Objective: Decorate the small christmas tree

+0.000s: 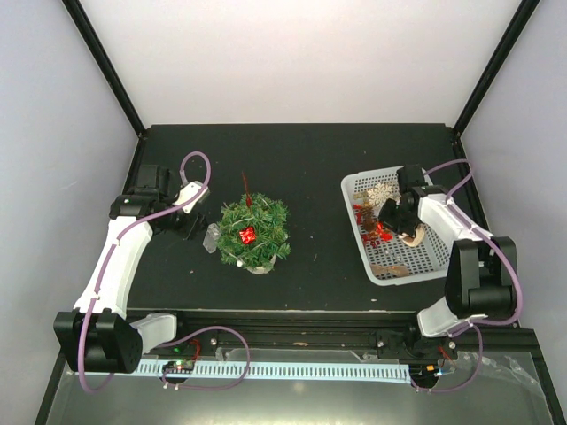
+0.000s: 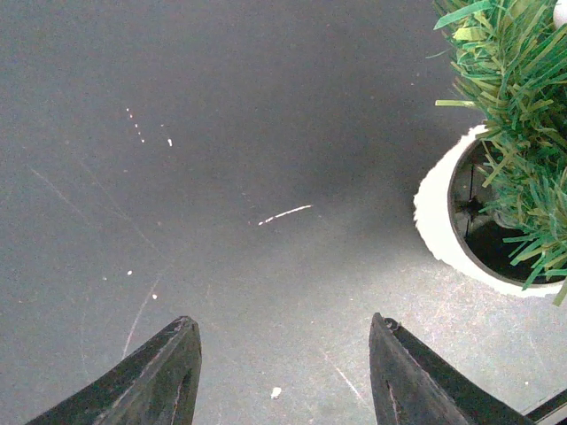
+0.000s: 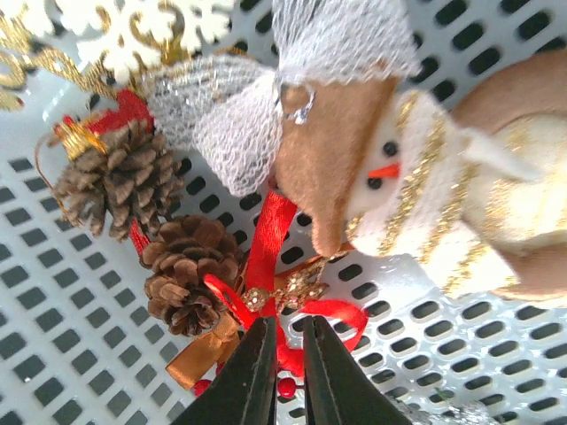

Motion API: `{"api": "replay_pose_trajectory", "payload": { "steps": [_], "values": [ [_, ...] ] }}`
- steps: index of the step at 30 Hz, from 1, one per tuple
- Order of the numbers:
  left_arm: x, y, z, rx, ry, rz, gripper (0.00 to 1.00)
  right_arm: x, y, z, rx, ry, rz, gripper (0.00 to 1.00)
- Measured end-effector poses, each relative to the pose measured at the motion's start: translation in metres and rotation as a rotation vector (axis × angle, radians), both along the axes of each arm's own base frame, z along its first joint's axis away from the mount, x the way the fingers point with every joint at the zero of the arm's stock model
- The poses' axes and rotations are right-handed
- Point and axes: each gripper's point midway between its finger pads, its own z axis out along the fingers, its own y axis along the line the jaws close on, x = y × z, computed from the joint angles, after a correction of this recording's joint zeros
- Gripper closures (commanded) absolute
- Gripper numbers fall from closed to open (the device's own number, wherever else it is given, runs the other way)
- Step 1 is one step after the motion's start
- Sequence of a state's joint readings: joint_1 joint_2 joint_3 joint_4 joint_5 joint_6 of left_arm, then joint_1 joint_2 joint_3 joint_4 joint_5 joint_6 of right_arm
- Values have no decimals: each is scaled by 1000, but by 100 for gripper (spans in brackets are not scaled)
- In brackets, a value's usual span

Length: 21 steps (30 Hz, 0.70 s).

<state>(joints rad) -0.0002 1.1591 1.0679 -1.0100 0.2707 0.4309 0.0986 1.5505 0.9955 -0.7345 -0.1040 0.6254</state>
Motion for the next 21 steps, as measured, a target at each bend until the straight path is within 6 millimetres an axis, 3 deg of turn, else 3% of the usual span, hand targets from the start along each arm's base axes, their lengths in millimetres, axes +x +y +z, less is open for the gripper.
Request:
{"api": "replay_pose_trajectory", "payload": {
  "steps": [6,12,21],
  "values": [
    [-1,0,-2,-3,7,-1,47,8,-19,19,-38,-46,-46,87],
    [-1,0,-3,-3,8,-1,47,5,-37,20,-70,-33,-79,88],
    [-2,-1,-7,-3,24,-1,47,5,-23,17,-9,-33,-19,79]
  ]
}}
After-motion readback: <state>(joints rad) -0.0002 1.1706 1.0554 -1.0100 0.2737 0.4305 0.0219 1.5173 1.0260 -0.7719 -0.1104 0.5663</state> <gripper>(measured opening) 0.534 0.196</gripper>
